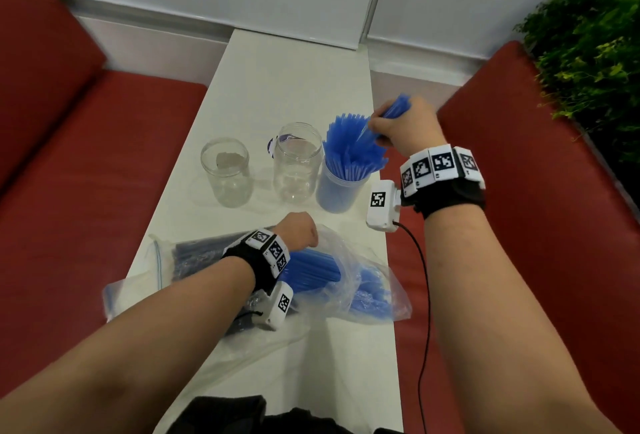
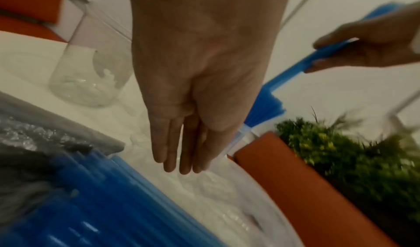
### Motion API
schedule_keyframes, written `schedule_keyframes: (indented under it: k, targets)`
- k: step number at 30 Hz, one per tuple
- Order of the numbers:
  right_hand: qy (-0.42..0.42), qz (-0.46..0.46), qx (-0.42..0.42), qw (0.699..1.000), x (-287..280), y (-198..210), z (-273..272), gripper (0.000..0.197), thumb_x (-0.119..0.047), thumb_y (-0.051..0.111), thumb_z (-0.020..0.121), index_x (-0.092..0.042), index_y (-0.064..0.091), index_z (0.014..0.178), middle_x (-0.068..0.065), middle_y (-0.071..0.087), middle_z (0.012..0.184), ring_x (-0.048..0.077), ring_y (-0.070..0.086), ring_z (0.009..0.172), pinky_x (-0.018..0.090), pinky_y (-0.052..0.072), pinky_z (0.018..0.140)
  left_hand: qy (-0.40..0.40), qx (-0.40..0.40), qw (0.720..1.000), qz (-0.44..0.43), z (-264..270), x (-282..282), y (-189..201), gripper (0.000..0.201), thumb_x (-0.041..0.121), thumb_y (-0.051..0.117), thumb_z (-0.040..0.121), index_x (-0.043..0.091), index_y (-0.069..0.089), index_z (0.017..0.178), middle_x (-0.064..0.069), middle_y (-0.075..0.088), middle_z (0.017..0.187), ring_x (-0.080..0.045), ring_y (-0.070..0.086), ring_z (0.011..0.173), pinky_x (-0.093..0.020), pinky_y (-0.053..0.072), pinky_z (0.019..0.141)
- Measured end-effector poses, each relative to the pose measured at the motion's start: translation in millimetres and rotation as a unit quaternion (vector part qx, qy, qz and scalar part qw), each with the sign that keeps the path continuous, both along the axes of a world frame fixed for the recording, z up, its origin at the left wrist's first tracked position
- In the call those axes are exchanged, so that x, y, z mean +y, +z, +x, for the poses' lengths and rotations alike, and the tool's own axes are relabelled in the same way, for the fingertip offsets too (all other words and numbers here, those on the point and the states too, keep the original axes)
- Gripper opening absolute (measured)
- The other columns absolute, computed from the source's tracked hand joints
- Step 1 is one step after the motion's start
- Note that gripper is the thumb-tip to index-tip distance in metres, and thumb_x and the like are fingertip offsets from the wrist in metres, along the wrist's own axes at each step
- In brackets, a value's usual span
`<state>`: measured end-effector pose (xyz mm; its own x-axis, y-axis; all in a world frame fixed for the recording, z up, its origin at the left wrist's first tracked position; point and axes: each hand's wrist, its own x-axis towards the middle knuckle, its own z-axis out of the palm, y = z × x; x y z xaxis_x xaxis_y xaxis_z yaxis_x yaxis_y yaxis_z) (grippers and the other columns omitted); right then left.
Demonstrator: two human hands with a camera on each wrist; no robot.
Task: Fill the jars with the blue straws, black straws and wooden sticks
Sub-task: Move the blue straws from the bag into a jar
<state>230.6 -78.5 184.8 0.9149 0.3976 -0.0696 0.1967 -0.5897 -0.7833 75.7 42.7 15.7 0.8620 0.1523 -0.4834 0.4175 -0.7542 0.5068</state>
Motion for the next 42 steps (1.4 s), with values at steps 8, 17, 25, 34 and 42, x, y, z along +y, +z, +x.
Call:
schedule_keyframes:
  k: [8, 17, 25, 34, 42]
  targets:
    - [0.004, -0.108, -0.004, 0.994, 22, -63, 13, 0.012, -0.019, 0.076, 0.084, -0.013, 0.066, 0.089, 0.002, 0.065, 0.089, 0.012, 0.058, 0.073, 0.01, 0.042, 0.051, -0.256, -0.019, 0.946, 0.197, -12, -13, -49, 0.069, 0.056, 0.068, 0.079, 0.013, 0.048, 0.129, -0.006, 0.05, 0.125, -0.029, 0.054, 0.107, -0.042, 0.046, 0.082]
    - [0.041, -0.09, -0.255, 0.962, 40, -78, 5, 0.044, -0.036, 0.048, 0.103, -0.021, 0.05, 0.144, 0.003, 0.047, 0.152, 0.024, 0.035, 0.145, 0.048, 0.023, 0.121, -0.3, -0.015, 0.92, 0.252, -19, -12, -60, 0.057, 0.042, 0.063, 0.089, 0.012, 0.041, 0.132, -0.009, 0.049, 0.126, -0.03, 0.056, 0.106, -0.042, 0.045, 0.083]
    - [0.094, -0.24, -0.187, 0.948, 40, -116, 3, 0.071, -0.057, 0.024, 0.105, -0.016, 0.011, 0.162, 0.005, 0.005, 0.17, 0.03, -0.008, 0.156, 0.054, -0.009, 0.124, -0.313, 0.022, 0.904, 0.292, -29, -2, -55, 0.03, 0.01, 0.039, 0.101, 0.011, 0.04, 0.131, -0.011, 0.062, 0.112, -0.031, 0.061, 0.101, -0.042, 0.048, 0.085]
    - [0.018, -0.026, -0.21, 0.977, 25, -98, -17, 0.06, -0.037, 0.039, 0.107, -0.011, 0.024, 0.159, 0.01, 0.025, 0.165, 0.027, 0.006, 0.156, 0.042, -0.001, 0.126, -0.273, 0.063, 0.907, 0.315, -36, 8, -28, 0.026, 0.006, 0.042, 0.1, 0.009, 0.056, 0.122, -0.011, 0.062, 0.122, -0.03, 0.061, 0.112, -0.044, 0.05, 0.095]
    - [0.097, 0.109, -0.135, 0.98, 15, -101, -91, 0.048, -0.022, 0.046, 0.107, -0.012, 0.039, 0.153, 0.004, 0.041, 0.158, 0.015, 0.025, 0.152, 0.03, 0.022, 0.123, -0.222, 0.098, 0.911, 0.334, -47, 8, 4, 0.03, 0.006, 0.042, 0.1, 0.008, 0.064, 0.119, -0.008, 0.064, 0.123, -0.029, 0.062, 0.112, -0.041, 0.051, 0.09]
